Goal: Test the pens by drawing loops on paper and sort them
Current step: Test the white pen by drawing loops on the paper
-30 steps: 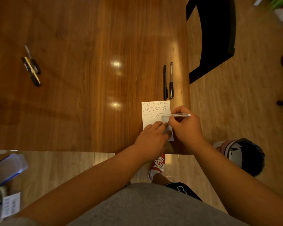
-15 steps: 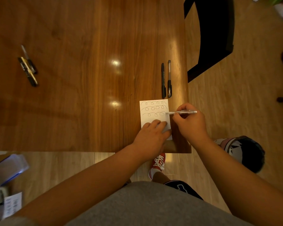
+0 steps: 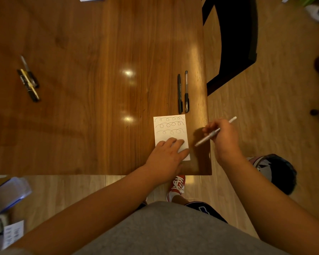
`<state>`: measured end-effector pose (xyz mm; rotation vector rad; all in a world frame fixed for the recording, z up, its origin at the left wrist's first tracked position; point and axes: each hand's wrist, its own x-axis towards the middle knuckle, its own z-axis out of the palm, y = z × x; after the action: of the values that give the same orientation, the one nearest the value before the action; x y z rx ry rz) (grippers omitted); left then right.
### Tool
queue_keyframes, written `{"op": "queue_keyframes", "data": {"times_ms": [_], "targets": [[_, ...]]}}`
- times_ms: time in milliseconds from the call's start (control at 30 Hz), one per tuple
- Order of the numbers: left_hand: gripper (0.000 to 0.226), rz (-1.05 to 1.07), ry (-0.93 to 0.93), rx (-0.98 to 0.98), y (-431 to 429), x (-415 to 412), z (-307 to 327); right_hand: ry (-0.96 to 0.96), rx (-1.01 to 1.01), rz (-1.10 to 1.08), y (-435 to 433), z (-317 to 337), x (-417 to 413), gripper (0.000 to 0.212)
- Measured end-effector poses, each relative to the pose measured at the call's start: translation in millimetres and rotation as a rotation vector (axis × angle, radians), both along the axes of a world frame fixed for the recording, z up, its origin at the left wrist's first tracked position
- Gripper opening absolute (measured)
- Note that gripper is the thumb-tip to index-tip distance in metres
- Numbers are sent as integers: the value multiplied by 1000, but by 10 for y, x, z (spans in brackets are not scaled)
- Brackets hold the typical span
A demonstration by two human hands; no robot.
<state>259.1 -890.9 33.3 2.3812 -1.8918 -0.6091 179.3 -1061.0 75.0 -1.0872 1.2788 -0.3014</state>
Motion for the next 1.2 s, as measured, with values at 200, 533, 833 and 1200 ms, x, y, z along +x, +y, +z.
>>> {"op": "queue_keyframes", "data": {"times_ms": [200, 533, 833, 1200], "targets": [[49, 75, 16, -51, -46, 120, 14, -140, 270, -24, -231, 97, 87, 55], [57, 272, -53, 7, -280, 586, -49, -55, 338, -37, -494, 75, 476, 56], [66, 258, -27, 34, -217, 558, -100, 89, 262, 6, -729, 6, 879, 49], [55, 308, -14, 9, -138, 424, -18, 257, -378, 361, -874, -251, 1186, 14]]}}
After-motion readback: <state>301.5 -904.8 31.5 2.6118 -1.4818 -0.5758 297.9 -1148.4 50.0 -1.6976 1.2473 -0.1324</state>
